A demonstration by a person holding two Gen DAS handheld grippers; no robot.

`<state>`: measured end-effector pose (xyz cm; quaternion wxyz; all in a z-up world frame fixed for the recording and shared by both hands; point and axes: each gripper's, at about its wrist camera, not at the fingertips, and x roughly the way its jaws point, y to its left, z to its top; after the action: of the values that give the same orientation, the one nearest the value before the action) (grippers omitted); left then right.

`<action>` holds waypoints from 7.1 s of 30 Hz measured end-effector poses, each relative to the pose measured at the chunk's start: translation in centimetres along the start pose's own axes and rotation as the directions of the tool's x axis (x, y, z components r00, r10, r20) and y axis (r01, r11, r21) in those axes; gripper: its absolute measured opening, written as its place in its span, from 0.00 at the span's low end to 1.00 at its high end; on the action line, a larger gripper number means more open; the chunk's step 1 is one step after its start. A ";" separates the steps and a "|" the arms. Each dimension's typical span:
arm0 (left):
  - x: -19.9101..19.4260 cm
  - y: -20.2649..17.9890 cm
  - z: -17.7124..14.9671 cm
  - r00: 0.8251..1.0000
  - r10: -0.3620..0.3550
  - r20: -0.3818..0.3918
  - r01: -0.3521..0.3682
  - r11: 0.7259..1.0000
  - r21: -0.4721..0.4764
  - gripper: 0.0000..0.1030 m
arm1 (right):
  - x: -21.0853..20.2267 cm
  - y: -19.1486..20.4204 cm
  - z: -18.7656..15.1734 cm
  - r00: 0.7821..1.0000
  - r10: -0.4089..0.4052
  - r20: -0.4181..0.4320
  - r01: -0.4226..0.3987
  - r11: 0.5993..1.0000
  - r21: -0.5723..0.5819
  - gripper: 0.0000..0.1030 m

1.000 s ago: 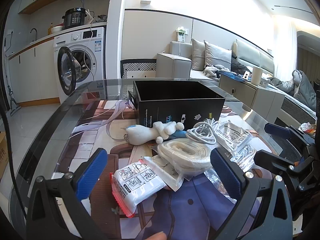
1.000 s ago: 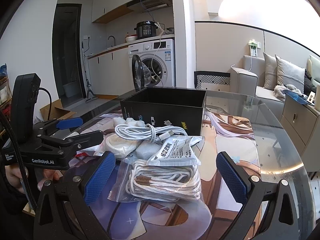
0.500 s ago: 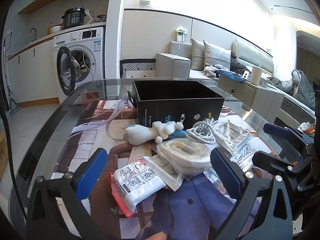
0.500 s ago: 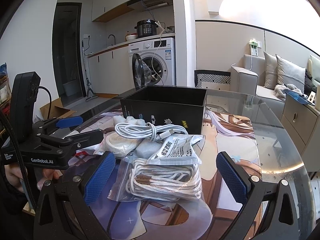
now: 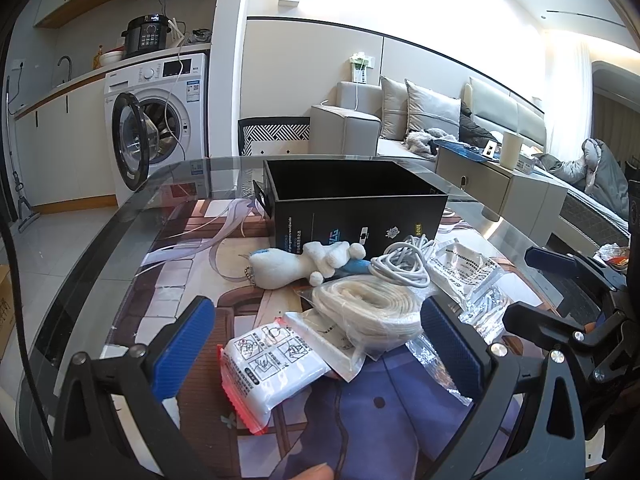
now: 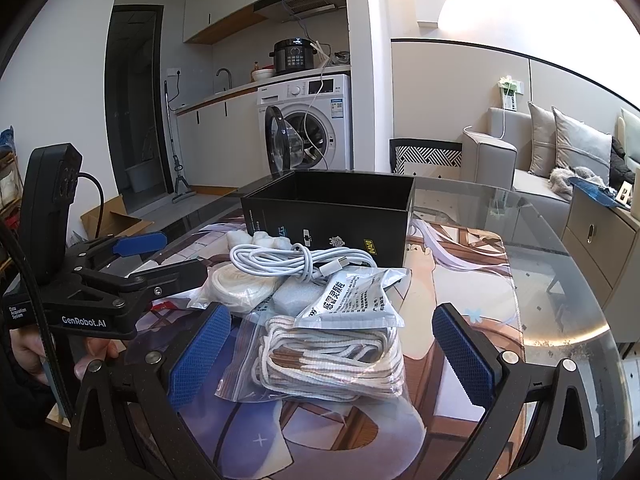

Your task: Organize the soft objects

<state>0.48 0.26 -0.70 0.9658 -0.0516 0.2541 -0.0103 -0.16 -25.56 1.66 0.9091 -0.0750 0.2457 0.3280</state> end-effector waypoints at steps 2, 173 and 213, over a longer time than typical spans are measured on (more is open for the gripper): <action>-0.1 0.1 0.1 1.000 -0.001 -0.002 0.001 1.000 0.000 1.00 | 0.1 0.0 0.1 1.000 0.002 -0.003 -0.002 1.000 0.001 1.00; 0.2 3.6 4.0 0.965 -0.072 -0.251 0.078 0.997 0.014 0.50 | -1.6 -1.1 3.4 0.964 -0.110 -0.241 0.106 0.994 -0.028 0.75; 7.3 0.8 12.1 0.965 -0.105 -0.242 0.123 0.991 0.060 0.50 | 8.5 -2.5 13.2 0.973 -0.150 -0.175 0.123 0.980 -0.157 0.75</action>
<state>12.75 1.90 6.14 0.9274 -0.0285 0.3640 -0.0812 12.30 -18.81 8.81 0.8947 -0.1879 0.2991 0.2733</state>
